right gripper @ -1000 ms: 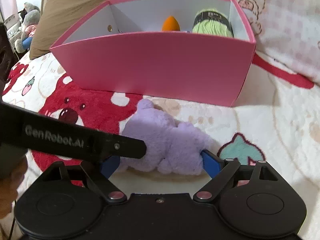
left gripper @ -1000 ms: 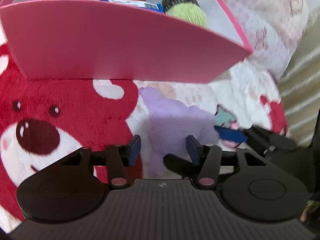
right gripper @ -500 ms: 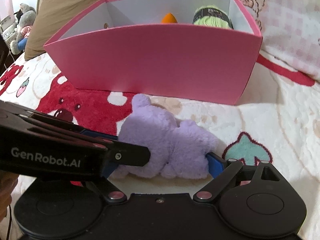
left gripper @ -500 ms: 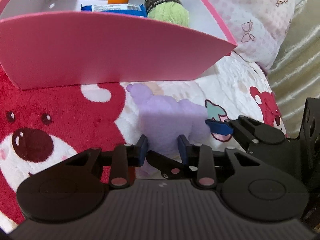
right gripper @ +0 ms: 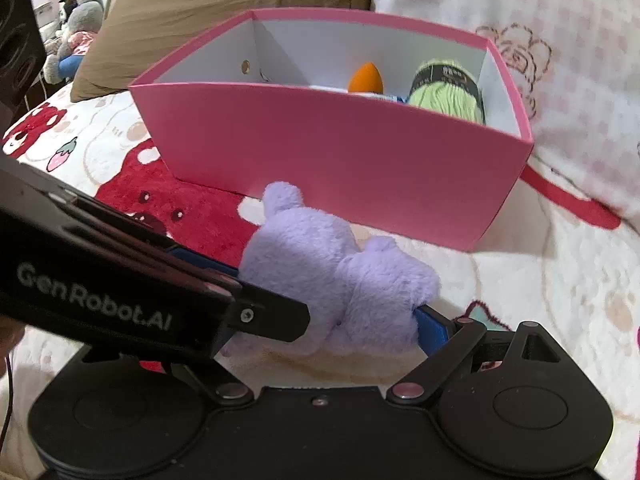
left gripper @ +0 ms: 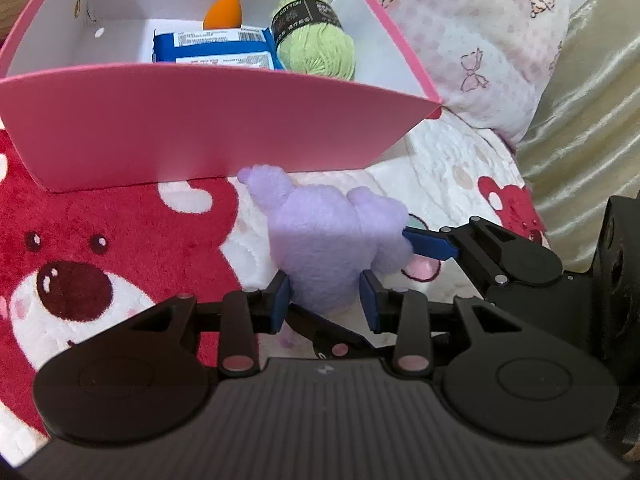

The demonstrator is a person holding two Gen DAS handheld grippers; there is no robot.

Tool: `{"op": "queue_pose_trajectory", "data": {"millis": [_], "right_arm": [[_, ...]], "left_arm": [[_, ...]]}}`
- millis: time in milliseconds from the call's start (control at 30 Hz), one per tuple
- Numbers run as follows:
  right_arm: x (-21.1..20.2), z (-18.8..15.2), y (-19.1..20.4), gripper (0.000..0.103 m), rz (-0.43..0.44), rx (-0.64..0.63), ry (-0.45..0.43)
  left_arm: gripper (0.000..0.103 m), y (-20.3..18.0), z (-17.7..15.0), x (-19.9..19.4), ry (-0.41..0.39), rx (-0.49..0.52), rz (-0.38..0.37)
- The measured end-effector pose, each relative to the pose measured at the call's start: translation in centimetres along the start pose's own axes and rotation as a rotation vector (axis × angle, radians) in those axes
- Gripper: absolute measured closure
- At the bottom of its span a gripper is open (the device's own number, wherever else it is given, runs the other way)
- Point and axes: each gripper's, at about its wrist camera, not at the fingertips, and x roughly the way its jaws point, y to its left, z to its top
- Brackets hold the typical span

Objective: Organize objects
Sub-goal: 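Close the left gripper on the lilac plush toy, then lift the plush toy with the left gripper and carry it over the box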

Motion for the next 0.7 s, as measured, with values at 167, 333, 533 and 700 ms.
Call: {"op": "queue_pose_trajectory", "data": {"millis": [167, 333, 533, 700], "right_arm": [[-1.1, 0.4, 0.3, 0.009, 0.009, -0.026, -0.020], [-2.4, 0.8, 1.2, 0.009, 0.033, -0.073, -0.042], [-4.3, 1.4, 2.2, 0.009, 0.056, -0.117, -0.069], [-6.3, 1.6, 2.4, 0.009, 0.072, -0.142, -0.103]], "left_arm": [[0.068, -0.2, 0.0, -1.3, -0.022, -0.002, 0.017], [0.068, -0.2, 0.2, -3.2, -0.034, -0.024, 0.014], [0.067, -0.4, 0.2, -5.4, -0.047, -0.047, -0.004], [0.067, -1.1, 0.3, -6.9, -0.081, -0.027, 0.001]]}}
